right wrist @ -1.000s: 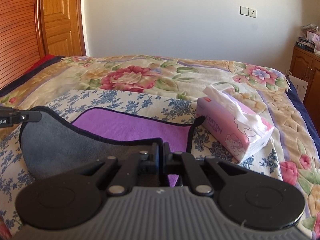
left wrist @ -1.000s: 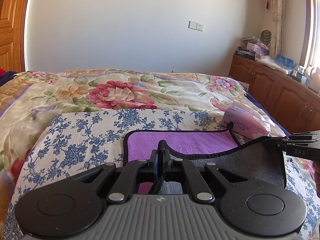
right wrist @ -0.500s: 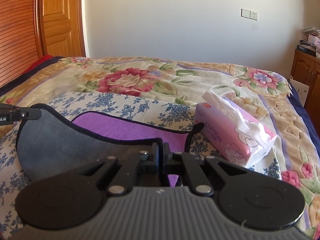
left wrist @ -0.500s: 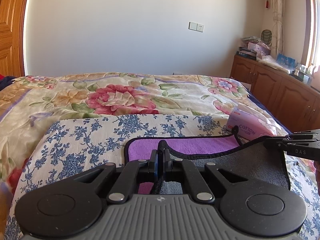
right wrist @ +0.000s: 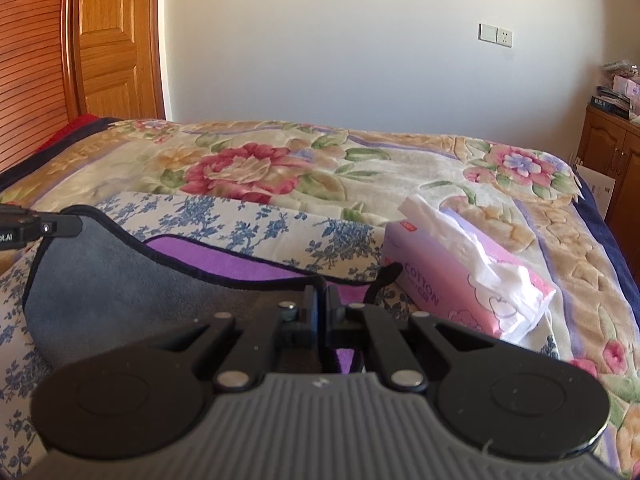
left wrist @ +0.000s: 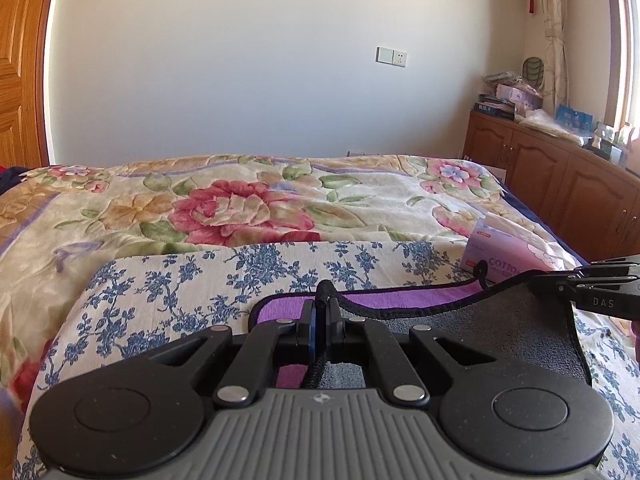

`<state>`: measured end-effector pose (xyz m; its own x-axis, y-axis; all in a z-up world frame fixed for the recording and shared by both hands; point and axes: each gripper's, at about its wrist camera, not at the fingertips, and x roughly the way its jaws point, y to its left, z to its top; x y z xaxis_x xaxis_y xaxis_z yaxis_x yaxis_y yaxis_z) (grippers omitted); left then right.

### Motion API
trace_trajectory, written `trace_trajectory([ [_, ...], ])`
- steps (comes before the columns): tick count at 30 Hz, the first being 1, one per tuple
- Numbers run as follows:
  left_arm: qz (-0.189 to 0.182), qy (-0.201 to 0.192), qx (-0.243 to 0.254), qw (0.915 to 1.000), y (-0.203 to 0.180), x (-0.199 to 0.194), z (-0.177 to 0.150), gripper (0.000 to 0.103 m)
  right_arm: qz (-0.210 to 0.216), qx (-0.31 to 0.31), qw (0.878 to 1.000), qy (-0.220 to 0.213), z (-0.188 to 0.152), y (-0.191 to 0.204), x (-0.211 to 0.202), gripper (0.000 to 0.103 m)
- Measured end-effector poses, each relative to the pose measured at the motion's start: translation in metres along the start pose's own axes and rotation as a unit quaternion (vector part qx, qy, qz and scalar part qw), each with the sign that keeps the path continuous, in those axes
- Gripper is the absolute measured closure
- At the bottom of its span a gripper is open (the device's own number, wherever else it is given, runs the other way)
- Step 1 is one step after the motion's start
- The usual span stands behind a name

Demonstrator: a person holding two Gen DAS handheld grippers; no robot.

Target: Fold towel

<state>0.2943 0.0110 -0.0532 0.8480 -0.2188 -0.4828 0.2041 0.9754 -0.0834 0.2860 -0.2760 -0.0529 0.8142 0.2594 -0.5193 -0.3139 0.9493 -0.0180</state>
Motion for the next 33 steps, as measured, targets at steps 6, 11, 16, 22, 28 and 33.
trace_trajectory([
  [6,0.001,-0.009,-0.001,1.0,0.001,0.005,0.006,0.098,-0.003,-0.001,1.0,-0.009,0.009,0.0,0.005,0.099],
  [11,0.007,-0.013,-0.003,0.9999,0.004,0.011,0.008,0.098,-0.001,-0.002,1.0,-0.016,0.014,-0.001,0.006,0.099],
  [16,0.011,-0.017,-0.003,0.9998,0.006,0.018,0.013,0.098,-0.008,-0.003,1.0,-0.019,0.018,-0.003,0.013,0.099],
  [22,0.017,-0.02,-0.004,0.9996,0.008,0.031,0.021,0.098,-0.015,-0.004,1.0,-0.018,0.023,-0.008,0.025,0.099],
  [28,0.025,-0.018,0.003,0.9995,0.008,0.045,0.024,0.098,-0.023,-0.008,1.0,-0.014,0.023,-0.012,0.038,0.099],
  [33,0.028,-0.015,0.007,0.9995,0.009,0.06,0.025,0.098,-0.03,-0.011,0.999,-0.006,0.019,-0.014,0.052,0.099],
])
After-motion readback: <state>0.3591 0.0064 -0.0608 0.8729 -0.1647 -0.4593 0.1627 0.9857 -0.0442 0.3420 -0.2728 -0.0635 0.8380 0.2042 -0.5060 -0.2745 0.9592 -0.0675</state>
